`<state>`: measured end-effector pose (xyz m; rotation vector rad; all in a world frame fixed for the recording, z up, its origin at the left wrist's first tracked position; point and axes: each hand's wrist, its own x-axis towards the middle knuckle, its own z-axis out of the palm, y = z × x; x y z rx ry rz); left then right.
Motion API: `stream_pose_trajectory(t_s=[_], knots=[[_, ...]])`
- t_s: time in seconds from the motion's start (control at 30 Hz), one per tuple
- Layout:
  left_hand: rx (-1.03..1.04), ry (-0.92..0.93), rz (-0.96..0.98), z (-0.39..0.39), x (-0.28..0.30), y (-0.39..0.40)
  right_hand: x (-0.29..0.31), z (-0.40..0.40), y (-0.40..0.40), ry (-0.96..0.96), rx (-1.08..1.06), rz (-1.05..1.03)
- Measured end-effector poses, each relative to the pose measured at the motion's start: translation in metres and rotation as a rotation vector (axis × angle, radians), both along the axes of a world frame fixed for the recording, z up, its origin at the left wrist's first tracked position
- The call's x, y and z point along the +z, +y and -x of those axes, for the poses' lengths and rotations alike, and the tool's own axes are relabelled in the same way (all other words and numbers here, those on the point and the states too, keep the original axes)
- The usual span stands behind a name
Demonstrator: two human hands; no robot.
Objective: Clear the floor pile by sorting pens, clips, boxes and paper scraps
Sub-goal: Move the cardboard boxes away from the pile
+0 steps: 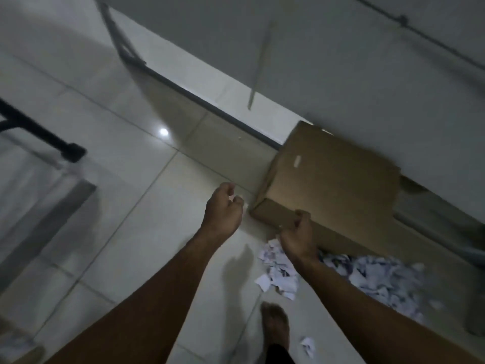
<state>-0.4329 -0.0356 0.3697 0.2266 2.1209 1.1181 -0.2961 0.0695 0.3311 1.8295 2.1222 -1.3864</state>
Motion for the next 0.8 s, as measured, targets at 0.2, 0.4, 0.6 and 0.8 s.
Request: stream_pose_trajectory(t_s=[0.2,0.4,0.6,0.8], knots=[[-0.186,0.131,0.135,-0.03,-0.057,0.138,-0.029,-0.074,0.135,-0.194,-0.002,-0.314],[-0.296,0.345,0.382,-0.057,-0.107,0.217,-0.061,-0.128,0.226,-0.35,-0.182,-0.265],[-0.091,0.186,0.447,-0.049,-0.131,0.237,-0.087,-0.147,0.256,-0.171,-0.386,0.036],[0.015,0.103,0.346,-0.053,-0.119,0.24,-0.084,-0.163,0.257,-0.079,-0.472,-0.054]])
